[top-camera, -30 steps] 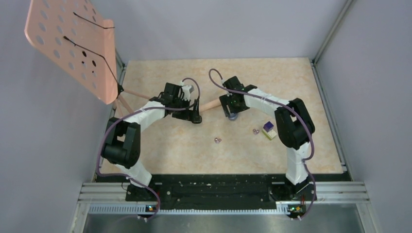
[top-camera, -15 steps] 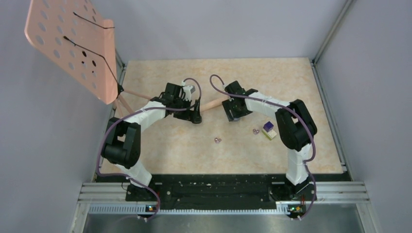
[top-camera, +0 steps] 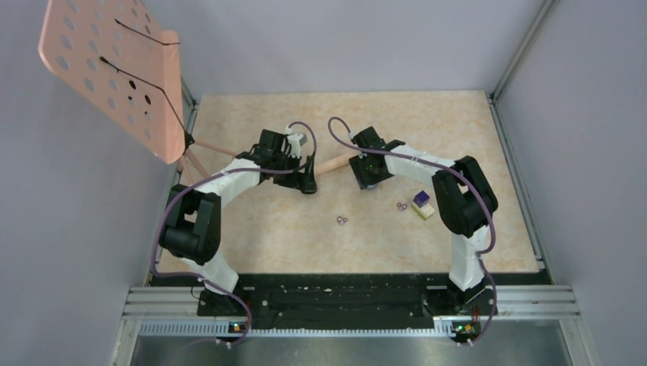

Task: Insert the wireless bluetooth earbuds into the charging case
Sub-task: Pick up the charging case at the center of the board.

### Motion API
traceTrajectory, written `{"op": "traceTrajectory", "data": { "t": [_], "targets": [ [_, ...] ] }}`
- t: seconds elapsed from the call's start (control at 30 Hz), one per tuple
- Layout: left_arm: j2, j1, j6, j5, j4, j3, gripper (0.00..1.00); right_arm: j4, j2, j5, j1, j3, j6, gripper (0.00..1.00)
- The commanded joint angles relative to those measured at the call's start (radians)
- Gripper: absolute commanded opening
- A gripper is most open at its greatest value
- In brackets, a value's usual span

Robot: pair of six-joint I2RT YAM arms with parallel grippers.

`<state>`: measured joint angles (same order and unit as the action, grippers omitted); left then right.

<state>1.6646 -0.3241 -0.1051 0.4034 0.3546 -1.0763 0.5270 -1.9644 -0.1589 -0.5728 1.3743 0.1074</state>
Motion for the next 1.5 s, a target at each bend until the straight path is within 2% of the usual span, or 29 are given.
{"op": "traceTrajectory", "data": {
  "t": [0.0,0.1,0.23,0.33,0.4,0.53,0.57,0.7,0.8,1.03,1.27,1.47],
  "targets": [
    [-0.038,-0.004,0.010,0.015,-0.037,-0.021,0.91,-0.024,-0.003,0.002,0.005,0.020,0.004,0.59],
    [-0.038,-0.004,0.013,0.017,-0.037,-0.022,0.90,-0.018,-0.006,0.011,0.008,0.022,0.003,0.41],
    [-0.033,-0.004,0.014,0.057,-0.050,-0.025,0.88,-0.011,0.032,0.041,0.021,0.002,-0.038,0.24],
    [-0.026,-0.003,0.024,0.136,-0.061,-0.051,0.86,-0.027,0.110,0.101,0.034,-0.027,-0.150,0.06],
    [-0.023,-0.003,0.035,0.212,-0.097,-0.068,0.85,-0.055,0.182,0.151,0.042,-0.057,-0.251,0.02],
    [-0.031,-0.003,0.064,0.406,-0.194,-0.098,0.83,-0.184,0.392,0.258,0.044,-0.173,-0.520,0.05],
    [-0.031,-0.002,0.070,0.451,-0.215,-0.109,0.82,-0.241,0.447,0.286,0.044,-0.240,-0.630,0.05],
    [-0.003,-0.004,0.036,0.590,-0.256,-0.167,0.73,-0.575,0.678,0.360,0.045,-0.465,-0.856,0.03],
    [0.004,-0.006,0.019,0.631,-0.274,-0.201,0.67,-0.752,0.769,0.358,0.028,-0.571,-0.948,0.03],
    [-0.070,-0.056,0.081,0.553,-0.387,-0.183,0.67,-0.857,0.782,0.279,-0.014,-0.576,-0.989,0.01],
    [-0.032,-0.098,-0.102,0.484,-0.581,-0.228,0.61,-0.890,0.761,0.280,-0.047,-0.551,-1.004,0.00],
    [0.003,-0.114,-0.135,0.509,-0.620,-0.268,0.57,-0.884,0.745,0.297,-0.057,-0.541,-1.018,0.00]
  ]
}}
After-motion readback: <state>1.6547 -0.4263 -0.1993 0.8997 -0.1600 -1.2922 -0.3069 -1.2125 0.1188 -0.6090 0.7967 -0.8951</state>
